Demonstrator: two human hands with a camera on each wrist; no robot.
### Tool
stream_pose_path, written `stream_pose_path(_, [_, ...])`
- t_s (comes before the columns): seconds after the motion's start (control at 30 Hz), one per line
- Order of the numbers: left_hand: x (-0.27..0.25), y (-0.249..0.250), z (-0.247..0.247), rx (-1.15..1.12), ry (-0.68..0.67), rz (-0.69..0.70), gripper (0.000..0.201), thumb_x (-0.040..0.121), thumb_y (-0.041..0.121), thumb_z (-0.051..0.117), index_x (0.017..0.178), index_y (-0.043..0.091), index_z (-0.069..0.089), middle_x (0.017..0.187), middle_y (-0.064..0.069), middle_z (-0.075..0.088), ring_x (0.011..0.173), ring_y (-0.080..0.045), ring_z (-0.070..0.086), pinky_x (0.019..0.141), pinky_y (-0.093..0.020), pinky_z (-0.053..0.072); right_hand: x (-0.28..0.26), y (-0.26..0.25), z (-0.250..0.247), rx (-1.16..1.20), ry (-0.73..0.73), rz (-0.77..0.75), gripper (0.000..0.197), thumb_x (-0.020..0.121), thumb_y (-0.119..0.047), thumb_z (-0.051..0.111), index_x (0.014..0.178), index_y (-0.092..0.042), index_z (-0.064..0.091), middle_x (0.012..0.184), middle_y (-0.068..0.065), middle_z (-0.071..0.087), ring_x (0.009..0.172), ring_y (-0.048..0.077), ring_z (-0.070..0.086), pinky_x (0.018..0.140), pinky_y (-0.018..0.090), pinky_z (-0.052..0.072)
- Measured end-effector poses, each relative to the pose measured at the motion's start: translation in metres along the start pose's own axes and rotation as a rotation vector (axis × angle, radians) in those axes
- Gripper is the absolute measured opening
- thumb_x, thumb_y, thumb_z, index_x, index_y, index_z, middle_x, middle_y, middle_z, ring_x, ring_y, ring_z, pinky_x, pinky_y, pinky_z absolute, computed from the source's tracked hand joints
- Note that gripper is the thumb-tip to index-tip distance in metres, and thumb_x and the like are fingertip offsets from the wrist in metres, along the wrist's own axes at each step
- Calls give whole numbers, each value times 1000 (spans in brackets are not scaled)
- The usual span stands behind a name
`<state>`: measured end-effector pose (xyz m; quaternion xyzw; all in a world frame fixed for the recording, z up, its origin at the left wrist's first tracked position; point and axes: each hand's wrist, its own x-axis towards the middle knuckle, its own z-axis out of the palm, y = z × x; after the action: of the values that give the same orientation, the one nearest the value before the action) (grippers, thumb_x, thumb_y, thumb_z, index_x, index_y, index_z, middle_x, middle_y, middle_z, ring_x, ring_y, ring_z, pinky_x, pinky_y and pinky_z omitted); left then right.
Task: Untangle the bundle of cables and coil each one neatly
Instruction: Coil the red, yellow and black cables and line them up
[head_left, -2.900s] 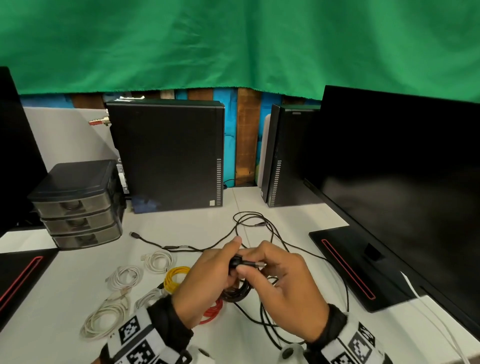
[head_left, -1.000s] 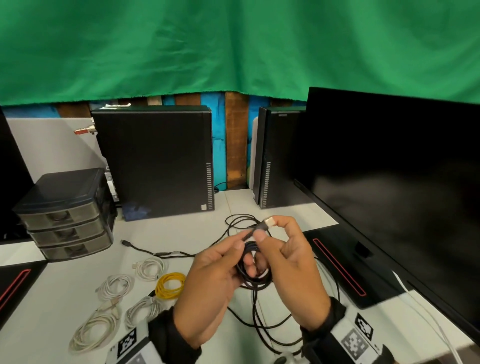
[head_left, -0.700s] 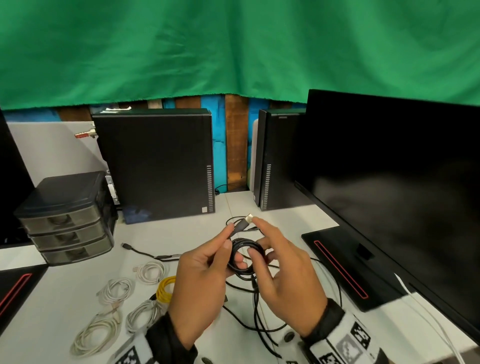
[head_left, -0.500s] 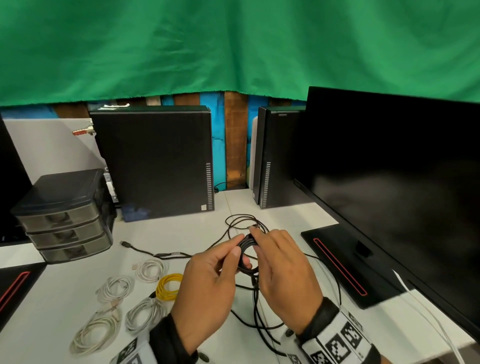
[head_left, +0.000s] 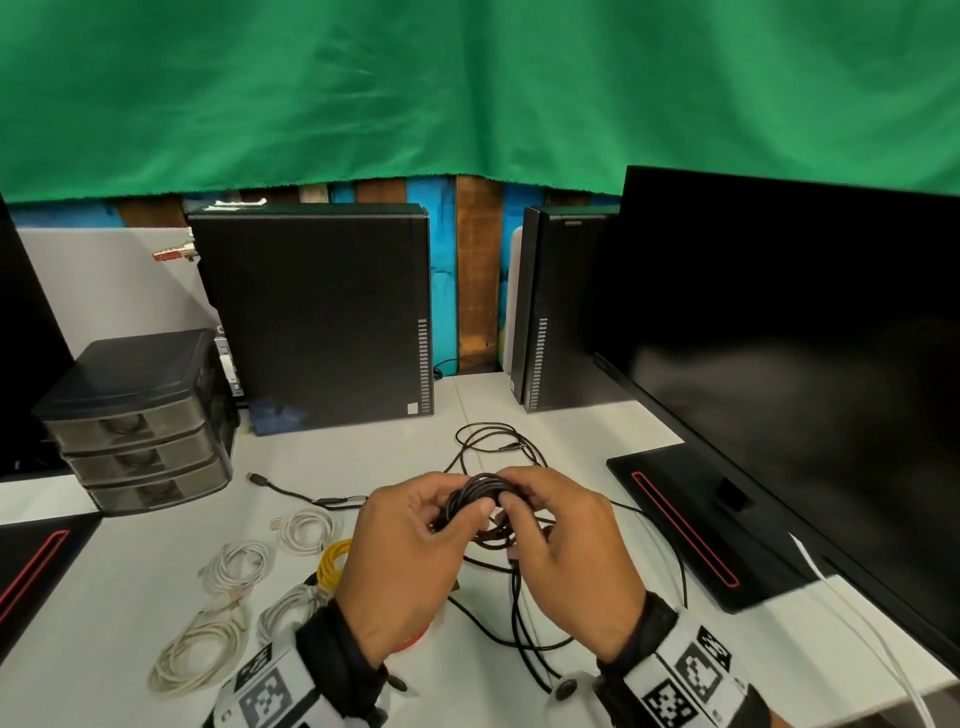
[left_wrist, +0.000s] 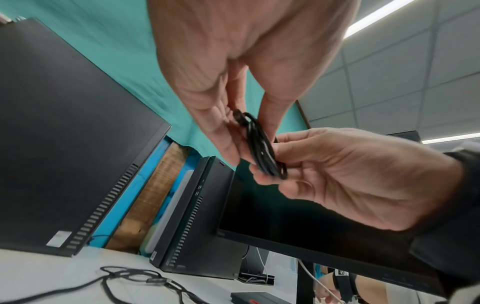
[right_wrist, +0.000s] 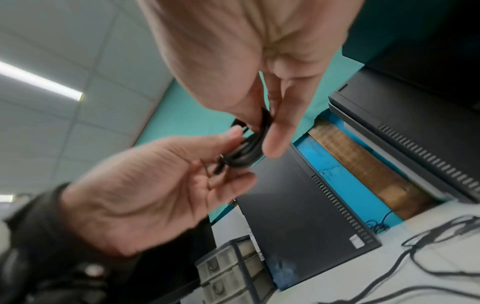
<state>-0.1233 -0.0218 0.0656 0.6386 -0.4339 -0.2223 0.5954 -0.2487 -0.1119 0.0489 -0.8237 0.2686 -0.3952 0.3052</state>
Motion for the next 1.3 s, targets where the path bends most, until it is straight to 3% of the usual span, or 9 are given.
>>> stream_pose_path(0.1, [1, -4, 1, -21, 30, -26, 12, 87, 13, 74, 95, 21, 74, 81, 5, 77, 80, -12, 75, 66, -32, 62, 1, -3, -1, 25, -12, 104, 21, 96, -14, 59, 111, -26, 68, 94, -18, 69, 86, 5, 68, 74, 31, 60])
stream_pose_path(0.27, [-8, -2, 11, -131, 99, -26, 11, 80, 6, 80, 84, 14, 73, 77, 3, 77, 73, -12, 75, 64, -19, 56, 0, -2, -1, 69, 43, 213, 19, 87, -12, 68, 101, -24, 74, 86, -18, 72, 86, -7, 64, 75, 12, 53])
stream_pose_path(0.37, [-14, 0, 17, -179, 134, -18, 12, 79, 3, 80, 81, 12, 72, 75, 1, 77, 73, -14, 75, 62, -27, 60, 1, -2, -1, 137, 77, 234, 21, 83, -10, 72, 97, -26, 75, 83, -16, 73, 86, -4, 67, 77, 16, 54])
stream_pose_path(0.5, [-12, 3, 15, -244, 159, 37, 11, 77, -2, 79, 80, 7, 73, 76, -1, 77, 71, -16, 76, 64, -16, 55, 0, -6, -2, 272, 70, 229, 24, 83, -11, 74, 97, -30, 75, 90, -20, 73, 91, 3, 69, 76, 28, 60])
stream_pose_path(0.77, [-16, 4, 19, -271, 212, 16, 9, 76, -2, 79, 79, 4, 72, 76, -3, 77, 73, -17, 76, 64, -22, 59, -1, -6, 0, 265, 110, 212, 17, 86, -11, 71, 89, -28, 73, 84, -19, 73, 83, 4, 69, 73, 21, 57])
stream_pose_path(0.93, [-14, 2, 17, -188, 115, -52, 14, 81, 6, 78, 88, 18, 77, 78, 1, 78, 76, -11, 75, 69, -34, 60, -2, -2, 4, 126, 123, 91, 13, 85, -17, 57, 88, -27, 65, 80, -13, 65, 70, 8, 62, 63, 24, 52])
stream_pose_path(1.03, [-10, -2, 10, -78, 34, -47, 16, 85, 10, 76, 91, 25, 78, 81, 6, 78, 80, -9, 74, 74, -33, 61, 5, 0, -6, 171, -37, 104, 19, 89, -12, 53, 89, -26, 65, 84, -9, 67, 76, 10, 63, 68, 29, 57])
stream_pose_path(1.17, [2, -5, -8, 83, -152, -12, 18, 90, 17, 72, 92, 33, 81, 87, 0, 76, 84, -14, 69, 63, -22, 56, 18, -2, -35, 325, -349, 219, 22, 96, 0, 57, 105, -14, 72, 99, 3, 73, 96, 16, 70, 69, 31, 62])
stream_pose_path(1.3, [6, 1, -21, 23, -439, -110, 14, 90, 15, 72, 95, 24, 81, 97, -7, 77, 97, -28, 70, 89, -43, 55, 25, 7, -55, 534, -612, 261, 22, 97, -1, 58, 116, -4, 68, 105, 16, 74, 93, 23, 72, 62, 26, 61])
